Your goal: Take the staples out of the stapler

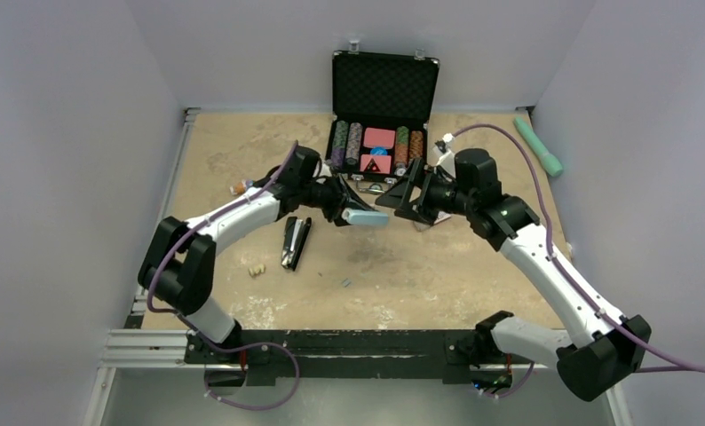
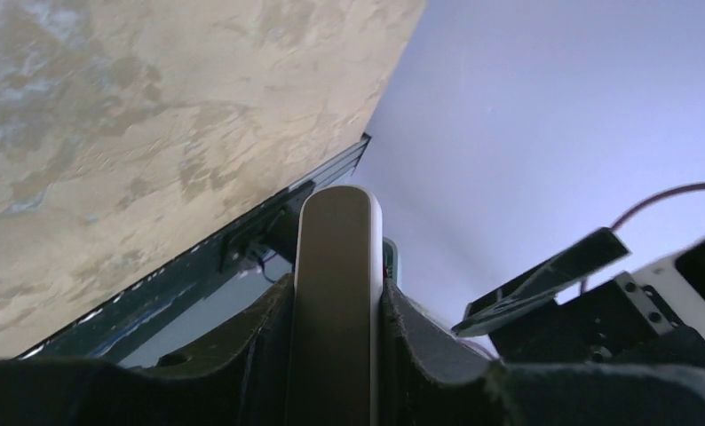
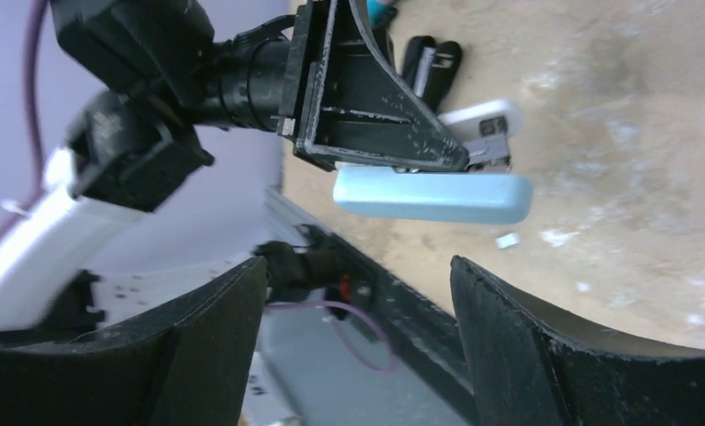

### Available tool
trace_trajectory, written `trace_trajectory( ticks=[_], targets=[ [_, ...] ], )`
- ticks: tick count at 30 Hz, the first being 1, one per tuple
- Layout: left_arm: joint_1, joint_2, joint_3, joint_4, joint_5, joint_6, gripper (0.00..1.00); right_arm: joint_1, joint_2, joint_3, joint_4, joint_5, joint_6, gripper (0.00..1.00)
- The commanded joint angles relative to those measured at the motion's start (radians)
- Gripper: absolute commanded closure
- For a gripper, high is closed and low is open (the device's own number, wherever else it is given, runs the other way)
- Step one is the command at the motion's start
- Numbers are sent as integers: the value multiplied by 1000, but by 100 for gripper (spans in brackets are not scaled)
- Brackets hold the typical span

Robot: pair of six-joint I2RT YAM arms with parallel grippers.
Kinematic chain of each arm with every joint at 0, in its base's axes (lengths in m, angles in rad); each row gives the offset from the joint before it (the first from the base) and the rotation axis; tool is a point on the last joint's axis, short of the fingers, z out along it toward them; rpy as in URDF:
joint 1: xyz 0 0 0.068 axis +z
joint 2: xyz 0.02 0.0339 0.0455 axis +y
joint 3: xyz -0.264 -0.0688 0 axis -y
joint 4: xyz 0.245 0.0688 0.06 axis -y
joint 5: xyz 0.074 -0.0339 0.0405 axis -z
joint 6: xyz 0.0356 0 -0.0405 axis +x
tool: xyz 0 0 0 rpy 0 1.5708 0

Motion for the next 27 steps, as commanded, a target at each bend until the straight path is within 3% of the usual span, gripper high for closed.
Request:
trace_trajectory(
  ticks=[1,3,5,13,20,27],
  targets=[
    [-8,-135,9,208,-108,-90,100,3,-62,-6,169,-63,371,21],
    [-9,-150,4,325,-142,-105,100,7,-133,-62,321,-63,522,21],
    [-11,-156,-15,418,-159,-139,100,1,-185,-65,362,-2,583,19],
    [-34,-207,-11,524,-225,-112,100,-5,-132,21,205,10,561,18],
    [-42,-256,-42,610,-218,-116,100,-7,-232,-133,346,83,690,21],
    [-48,-303,-54,599,-209,-105,100,-7,-172,-129,404,111,636,24]
  ],
)
